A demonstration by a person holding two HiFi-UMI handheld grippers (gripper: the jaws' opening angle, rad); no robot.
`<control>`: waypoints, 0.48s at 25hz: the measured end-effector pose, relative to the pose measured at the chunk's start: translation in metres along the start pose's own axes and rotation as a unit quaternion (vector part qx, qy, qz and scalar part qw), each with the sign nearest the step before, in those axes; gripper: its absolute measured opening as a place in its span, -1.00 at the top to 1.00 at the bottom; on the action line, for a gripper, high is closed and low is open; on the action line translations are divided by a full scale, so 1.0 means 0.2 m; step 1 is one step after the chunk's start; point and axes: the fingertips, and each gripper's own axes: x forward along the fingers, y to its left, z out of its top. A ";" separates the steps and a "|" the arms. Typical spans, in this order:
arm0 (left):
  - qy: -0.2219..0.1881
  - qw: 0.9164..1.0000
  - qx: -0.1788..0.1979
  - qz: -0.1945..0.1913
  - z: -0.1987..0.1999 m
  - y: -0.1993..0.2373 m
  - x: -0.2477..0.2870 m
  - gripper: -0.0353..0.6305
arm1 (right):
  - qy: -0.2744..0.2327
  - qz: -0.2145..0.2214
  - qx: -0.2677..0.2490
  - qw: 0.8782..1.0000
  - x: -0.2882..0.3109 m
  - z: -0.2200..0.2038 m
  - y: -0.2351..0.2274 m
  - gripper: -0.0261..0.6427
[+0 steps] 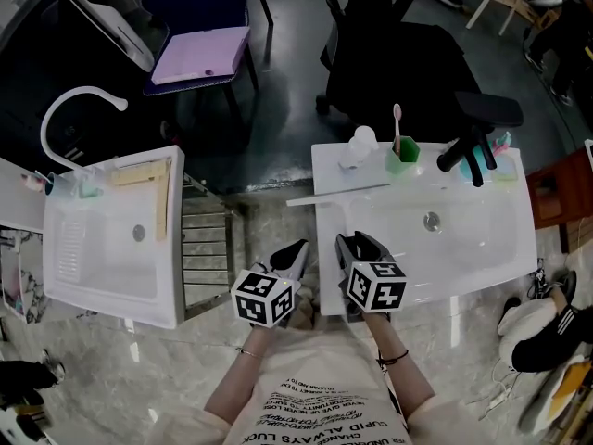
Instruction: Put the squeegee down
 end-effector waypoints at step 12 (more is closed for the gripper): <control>-0.043 0.998 0.049 -0.018 0.18 -0.07 -0.04 0.83 | -0.074 0.006 0.008 0.997 -0.15 0.17 0.00 0.55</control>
